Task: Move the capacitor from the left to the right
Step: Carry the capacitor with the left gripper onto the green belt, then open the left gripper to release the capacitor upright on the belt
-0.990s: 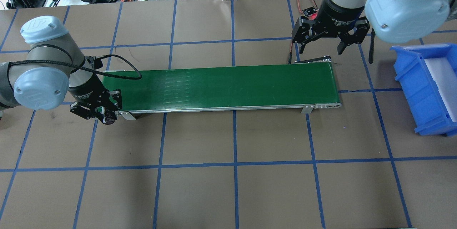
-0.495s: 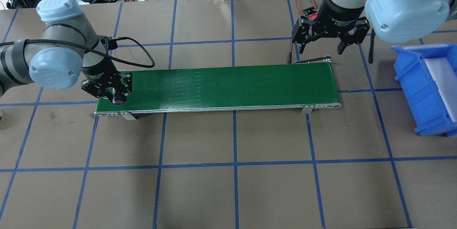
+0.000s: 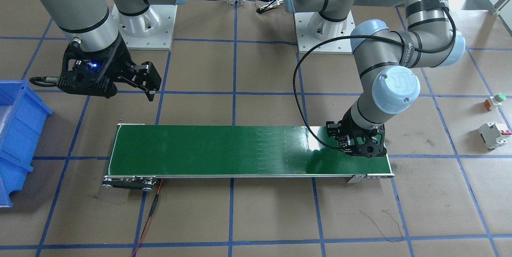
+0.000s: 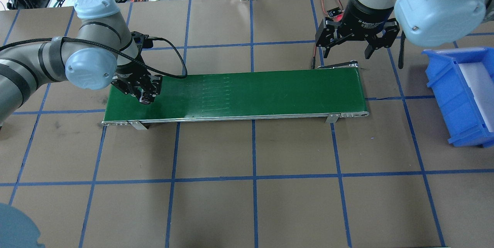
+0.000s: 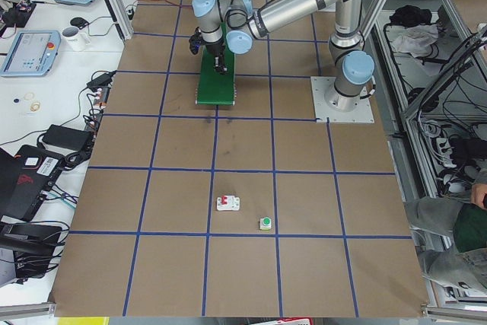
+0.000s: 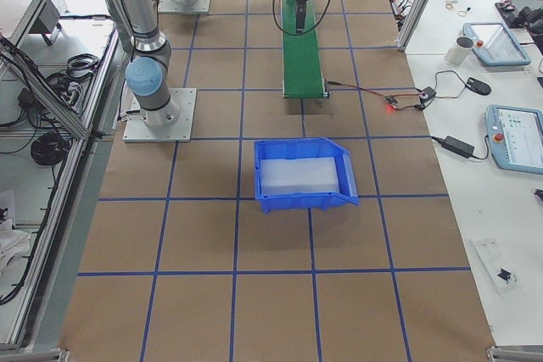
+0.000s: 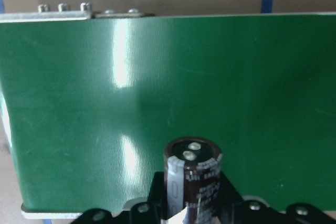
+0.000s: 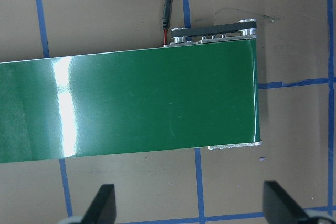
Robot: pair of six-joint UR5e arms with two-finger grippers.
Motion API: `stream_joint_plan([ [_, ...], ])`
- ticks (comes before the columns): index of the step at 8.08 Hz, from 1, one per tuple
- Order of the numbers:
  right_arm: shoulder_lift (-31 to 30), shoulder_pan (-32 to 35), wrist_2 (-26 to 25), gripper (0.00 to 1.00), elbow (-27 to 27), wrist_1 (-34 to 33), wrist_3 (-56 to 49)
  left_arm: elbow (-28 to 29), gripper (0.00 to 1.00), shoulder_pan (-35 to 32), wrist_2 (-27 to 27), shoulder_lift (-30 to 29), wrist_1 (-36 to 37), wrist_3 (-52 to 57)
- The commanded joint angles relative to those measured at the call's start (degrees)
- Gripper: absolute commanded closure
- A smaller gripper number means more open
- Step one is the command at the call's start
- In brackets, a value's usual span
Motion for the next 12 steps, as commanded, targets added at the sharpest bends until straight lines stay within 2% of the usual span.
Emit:
stream_joint_plan([
  [1,-0.03,0.00,0.00,0.00,0.00,0.00,-0.04,0.07,1.00,-1.27,0.00,-1.71,2.60,2.34],
  [2,-0.03,0.00,0.00,0.00,0.00,0.00,-0.04,0.07,1.00,-1.27,0.00,-1.80,2.61,2.34],
  [3,-0.03,-0.09,0.00,0.00,0.00,0.00,-0.04,0.07,0.90,-1.27,0.00,-1.80,2.61,2.17],
  [4,0.05,0.00,-0.09,0.00,0.00,0.00,-0.04,0.07,0.73,-1.27,0.00,-1.71,2.96,1.91],
  [5,-0.03,0.00,0.00,0.00,0.00,0.00,-0.04,0.07,0.51,-1.27,-0.09,-1.80,6.96,1.82],
  [6,-0.03,0.00,0.00,0.00,0.00,0.00,-0.04,0.07,0.42,-1.27,-0.09,-1.80,9.18,1.82],
  [8,0.05,0.00,0.00,0.00,0.00,0.00,-0.04,0.07,0.35,-1.27,-0.09,-1.80,9.20,1.73],
  [9,0.05,0.00,-0.09,0.00,0.00,0.00,-0.04,0.16,0.27,-1.27,-0.17,-1.80,9.20,1.47],
  [11,0.14,0.00,-0.09,0.00,0.00,0.00,-0.39,1.29,0.02,-1.18,-2.19,-0.67,9.11,1.11],
  [12,0.23,0.00,-0.09,0.00,0.00,-0.09,-1.26,3.91,0.00,-1.01,-2.54,0.12,8.68,0.94],
])
